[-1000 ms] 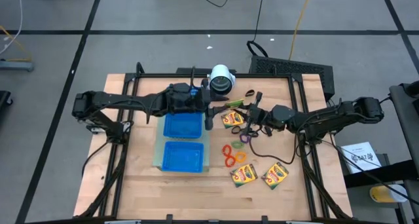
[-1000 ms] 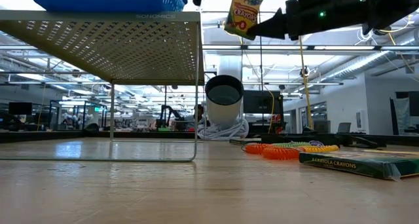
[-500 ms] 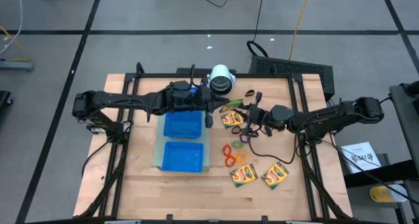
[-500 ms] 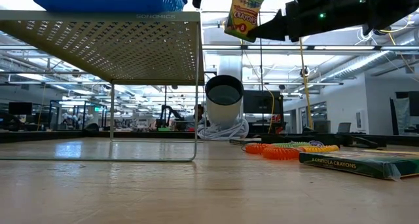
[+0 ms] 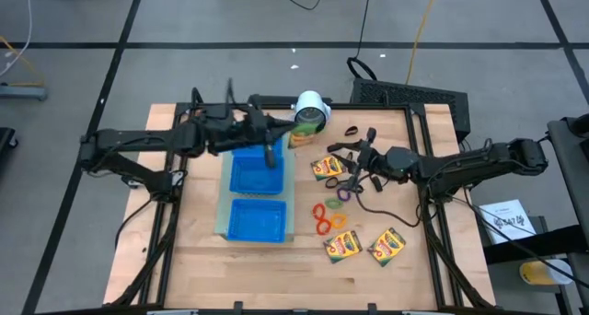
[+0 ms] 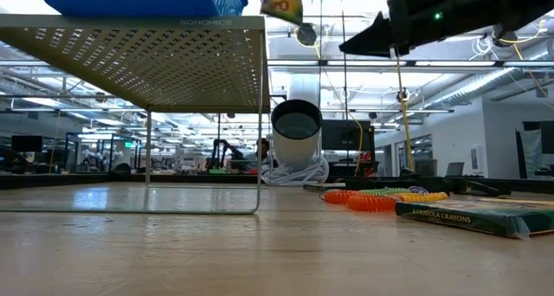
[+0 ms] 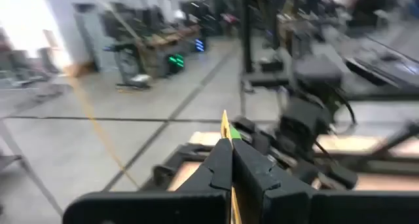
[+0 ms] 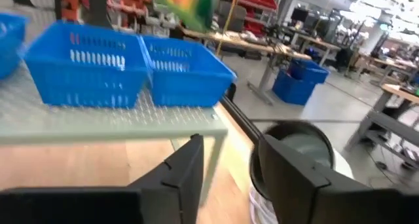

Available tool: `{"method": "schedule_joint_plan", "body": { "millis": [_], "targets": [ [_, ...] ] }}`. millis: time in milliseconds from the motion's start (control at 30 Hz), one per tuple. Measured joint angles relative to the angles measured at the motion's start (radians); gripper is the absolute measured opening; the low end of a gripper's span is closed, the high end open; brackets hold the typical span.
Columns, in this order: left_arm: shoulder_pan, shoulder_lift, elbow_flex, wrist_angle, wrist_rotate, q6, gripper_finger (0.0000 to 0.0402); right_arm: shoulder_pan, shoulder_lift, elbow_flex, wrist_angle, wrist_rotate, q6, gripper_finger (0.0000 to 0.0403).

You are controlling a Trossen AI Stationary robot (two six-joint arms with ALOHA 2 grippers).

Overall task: Pick & Place Office Desk Supplies
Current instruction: Put the crayon box into the top blue bin on the shelf

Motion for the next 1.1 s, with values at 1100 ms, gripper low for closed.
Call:
{"method": "schedule_joint_plan", "body": {
  "millis": [1100],
  "targets": [
    [-0.217,-0.154,-0.693,0.796,-0.836,-0.321,0.0012,0.0,-0.029,0.0,-0.035,-0.001,0.022,0.0157]
  ]
}}
